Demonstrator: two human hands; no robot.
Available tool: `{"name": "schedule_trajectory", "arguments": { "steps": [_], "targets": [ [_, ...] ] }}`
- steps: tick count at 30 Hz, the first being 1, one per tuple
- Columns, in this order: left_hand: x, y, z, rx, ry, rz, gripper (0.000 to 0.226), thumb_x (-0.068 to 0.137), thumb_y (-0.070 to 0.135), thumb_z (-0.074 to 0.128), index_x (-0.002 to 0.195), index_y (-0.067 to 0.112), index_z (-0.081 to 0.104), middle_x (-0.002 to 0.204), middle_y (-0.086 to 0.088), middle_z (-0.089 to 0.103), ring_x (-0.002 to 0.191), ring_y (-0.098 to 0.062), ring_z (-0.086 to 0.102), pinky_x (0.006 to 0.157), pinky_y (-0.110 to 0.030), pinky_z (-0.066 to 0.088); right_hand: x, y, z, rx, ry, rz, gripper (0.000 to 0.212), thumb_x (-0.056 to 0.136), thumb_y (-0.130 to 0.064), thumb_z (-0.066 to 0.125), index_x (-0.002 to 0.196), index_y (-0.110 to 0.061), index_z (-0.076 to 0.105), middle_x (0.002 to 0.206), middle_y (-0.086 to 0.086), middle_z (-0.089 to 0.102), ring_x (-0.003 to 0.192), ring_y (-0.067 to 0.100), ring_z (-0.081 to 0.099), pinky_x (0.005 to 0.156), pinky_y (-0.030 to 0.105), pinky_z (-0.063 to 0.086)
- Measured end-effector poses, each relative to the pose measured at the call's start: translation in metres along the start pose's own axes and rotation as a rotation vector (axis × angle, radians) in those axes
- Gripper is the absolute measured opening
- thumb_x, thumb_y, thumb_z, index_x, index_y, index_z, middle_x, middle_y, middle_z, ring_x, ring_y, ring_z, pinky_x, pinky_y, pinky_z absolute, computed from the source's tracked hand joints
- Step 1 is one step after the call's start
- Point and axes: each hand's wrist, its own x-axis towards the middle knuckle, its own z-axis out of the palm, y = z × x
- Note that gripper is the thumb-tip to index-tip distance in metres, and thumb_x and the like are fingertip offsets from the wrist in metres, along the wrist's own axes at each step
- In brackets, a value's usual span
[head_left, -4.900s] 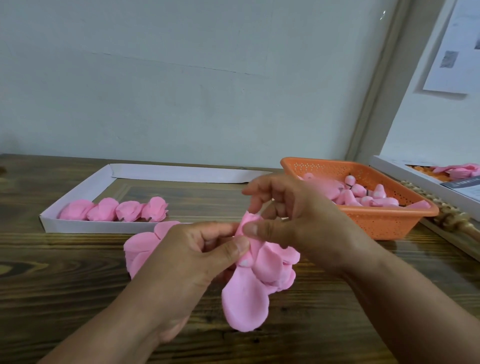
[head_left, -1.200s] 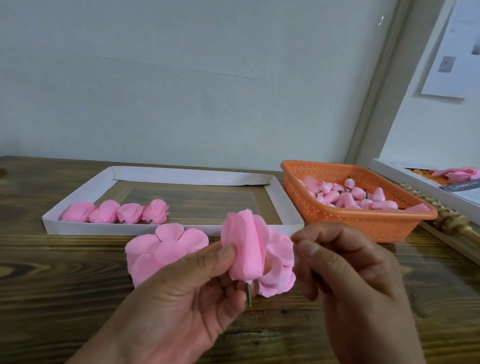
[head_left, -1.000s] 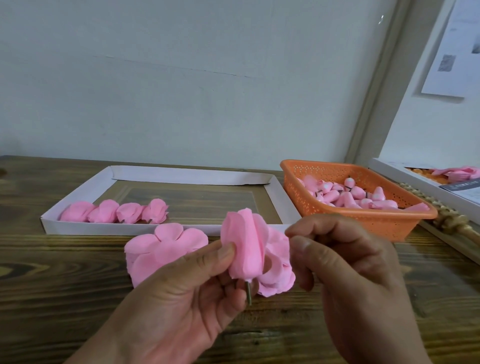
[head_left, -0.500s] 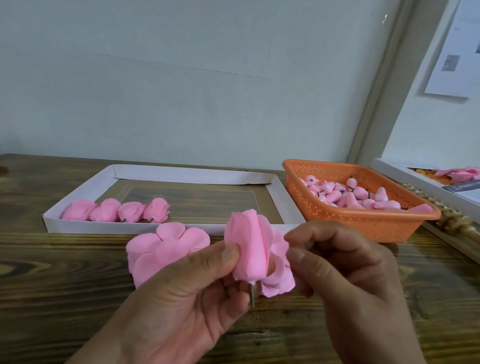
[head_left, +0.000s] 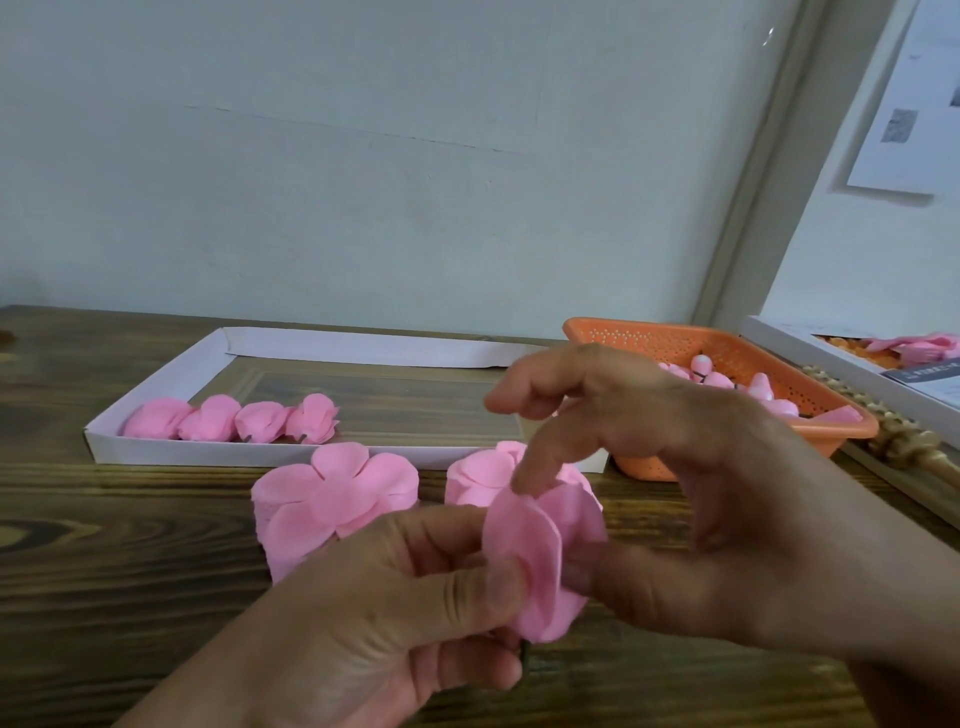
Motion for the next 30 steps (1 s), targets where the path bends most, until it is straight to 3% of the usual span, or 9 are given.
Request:
{"name": "schedule_trajectory", "arguments": {
  "steps": [3,6,9,13,20,23,24,27,30],
  "targets": [
    [-0.001,0.0,0.0,0.014,0.026,-0.021,0.03,0.068,0.023,0.084,0.096,0.015,0.077,0.081,0.001,0.074,0.067,-0.005,0.068,0.062,-0.016,0.055,0.002,0.002,-0.002,0.02,-0.03,0.002,0.018,0.059,-0.027,0.08,0.072,-0.028,0.067,0.111,-0.013,0.06,0.1,0.005,0.059,0.083,0.018,0.043],
    [-0.003,-0.001,0.001,0.053,0.063,-0.026,0.031,0.061,0.025,0.088,0.089,0.015,0.078,0.075,0.001,0.073,0.064,-0.005,0.067,0.059,-0.016,0.054,0.0,0.001,-0.004,0.031,-0.036,-0.043,0.024,0.06,-0.018,0.085,0.072,-0.022,0.064,0.112,-0.008,0.06,0.102,0.006,0.06,0.084,0.018,0.045],
    [-0.004,0.0,0.003,0.046,0.072,-0.025,0.033,0.062,0.023,0.088,0.092,0.015,0.078,0.071,0.002,0.072,0.062,-0.005,0.067,0.058,-0.017,0.055,-0.001,-0.001,-0.004,0.089,-0.077,-0.069,0.029,0.064,-0.01,0.084,0.073,-0.022,0.06,0.111,-0.007,0.06,0.104,0.014,0.061,0.083,0.03,0.05],
    [-0.003,0.002,0.004,0.073,0.052,-0.017,0.03,0.063,0.024,0.087,0.09,0.015,0.078,0.074,0.002,0.073,0.064,-0.004,0.067,0.059,-0.016,0.054,0.001,0.003,-0.007,0.076,-0.131,-0.051,0.027,0.067,-0.022,0.081,0.081,-0.027,0.058,0.113,-0.012,0.057,0.105,0.012,0.06,0.082,0.02,0.047],
    [-0.005,0.002,0.003,0.044,0.092,-0.026,0.039,0.057,0.024,0.091,0.09,0.009,0.077,0.073,-0.002,0.071,0.059,-0.008,0.066,0.057,-0.018,0.055,-0.001,0.015,-0.007,0.32,-0.211,-0.082,0.033,0.071,0.002,0.073,0.078,-0.025,0.055,0.12,0.0,0.056,0.111,0.025,0.058,0.089,0.037,0.048],
    [-0.005,0.003,0.002,0.051,0.082,-0.026,0.035,0.059,0.023,0.09,0.089,0.009,0.078,0.071,-0.001,0.072,0.059,-0.007,0.067,0.058,-0.018,0.055,-0.003,0.017,-0.011,0.368,-0.202,-0.033,0.028,0.068,-0.007,0.074,0.085,-0.023,0.059,0.121,-0.001,0.055,0.116,0.026,0.055,0.093,0.047,0.048],
    [-0.005,0.004,0.003,0.058,0.073,-0.028,0.034,0.06,0.023,0.089,0.089,0.01,0.078,0.071,0.0,0.072,0.06,-0.006,0.067,0.058,-0.017,0.055,-0.002,0.017,-0.01,0.318,-0.183,-0.019,0.028,0.066,-0.015,0.075,0.088,-0.024,0.061,0.12,-0.003,0.056,0.117,0.023,0.055,0.093,0.045,0.047],
    [-0.004,0.005,0.004,0.101,0.083,-0.017,0.035,0.06,0.026,0.089,0.09,0.013,0.078,0.074,0.001,0.072,0.063,-0.005,0.066,0.059,-0.017,0.055,0.001,0.014,-0.004,0.236,-0.101,-0.008,0.021,0.059,-0.026,0.072,0.078,-0.019,0.067,0.111,-0.001,0.06,0.108,0.009,0.059,0.09,0.022,0.045],
    [-0.003,0.006,0.005,0.177,0.174,0.016,0.04,0.053,0.03,0.092,0.085,0.012,0.078,0.071,0.0,0.069,0.06,-0.006,0.063,0.055,-0.017,0.053,0.0,0.011,-0.006,0.238,-0.162,-0.02,0.019,0.06,-0.017,0.078,0.073,-0.02,0.065,0.114,-0.001,0.059,0.109,0.015,0.06,0.084,0.028,0.05]
  ]
}}
